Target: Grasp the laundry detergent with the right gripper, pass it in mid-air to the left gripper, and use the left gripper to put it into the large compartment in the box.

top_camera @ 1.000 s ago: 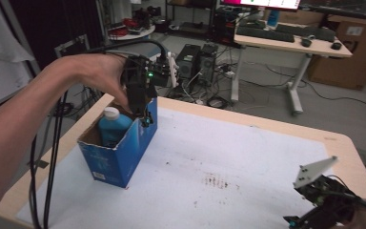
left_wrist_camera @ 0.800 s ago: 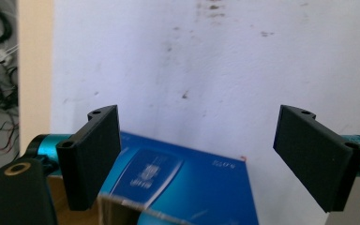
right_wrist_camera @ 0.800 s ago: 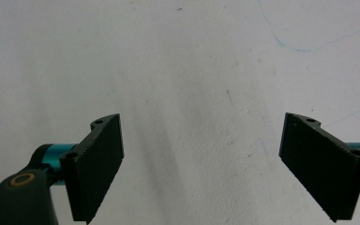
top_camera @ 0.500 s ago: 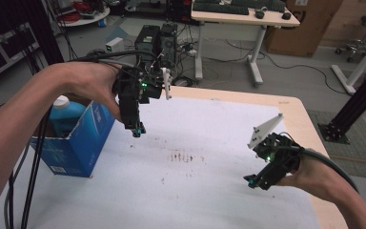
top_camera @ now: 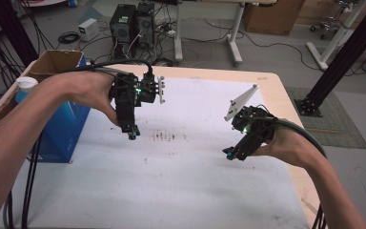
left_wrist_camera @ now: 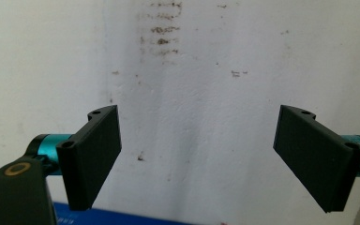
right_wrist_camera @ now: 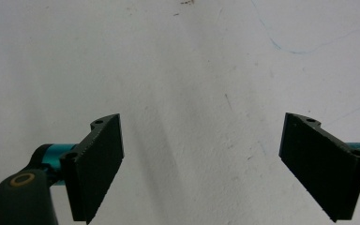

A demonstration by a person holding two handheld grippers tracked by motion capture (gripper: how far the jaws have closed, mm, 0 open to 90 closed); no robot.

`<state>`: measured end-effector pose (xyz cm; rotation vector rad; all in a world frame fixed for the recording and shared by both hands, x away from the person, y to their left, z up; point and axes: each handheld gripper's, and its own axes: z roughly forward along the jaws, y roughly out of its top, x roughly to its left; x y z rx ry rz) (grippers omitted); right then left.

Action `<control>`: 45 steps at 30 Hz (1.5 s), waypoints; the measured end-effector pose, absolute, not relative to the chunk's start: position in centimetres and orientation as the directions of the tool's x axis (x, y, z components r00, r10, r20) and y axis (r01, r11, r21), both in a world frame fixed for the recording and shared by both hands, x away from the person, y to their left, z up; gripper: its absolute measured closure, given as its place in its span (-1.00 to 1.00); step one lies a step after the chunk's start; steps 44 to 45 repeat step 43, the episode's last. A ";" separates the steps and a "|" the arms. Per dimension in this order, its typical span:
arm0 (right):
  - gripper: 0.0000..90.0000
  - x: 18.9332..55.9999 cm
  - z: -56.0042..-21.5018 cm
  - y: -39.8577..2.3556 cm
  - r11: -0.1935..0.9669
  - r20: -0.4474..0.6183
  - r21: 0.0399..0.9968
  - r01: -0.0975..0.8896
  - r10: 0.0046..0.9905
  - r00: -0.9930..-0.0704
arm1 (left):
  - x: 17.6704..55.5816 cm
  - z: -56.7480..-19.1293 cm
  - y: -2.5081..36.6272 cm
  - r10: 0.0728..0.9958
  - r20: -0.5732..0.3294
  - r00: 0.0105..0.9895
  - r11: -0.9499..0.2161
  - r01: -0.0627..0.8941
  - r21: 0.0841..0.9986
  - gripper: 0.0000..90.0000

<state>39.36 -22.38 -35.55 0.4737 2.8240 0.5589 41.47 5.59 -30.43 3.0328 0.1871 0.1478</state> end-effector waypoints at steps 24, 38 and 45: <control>-0.71 38.8 -35.5 -22.1 0.875 -0.152 0.396 0.278 0.361 -0.920 | 41.1 -33.0 5.1 0.126 0.070 0.990 -0.988 0.119 0.099 -0.66; -0.71 38.7 -35.5 -22.1 0.875 -0.158 0.405 0.266 0.353 -0.922 | 40.9 -33.0 4.7 0.122 0.071 0.990 -0.989 0.115 0.094 -0.66; -0.71 38.6 -35.5 -21.9 0.875 -0.161 0.405 0.267 0.355 -0.921 | 40.8 -33.0 4.5 0.115 0.072 0.991 -0.990 0.107 0.096 -0.66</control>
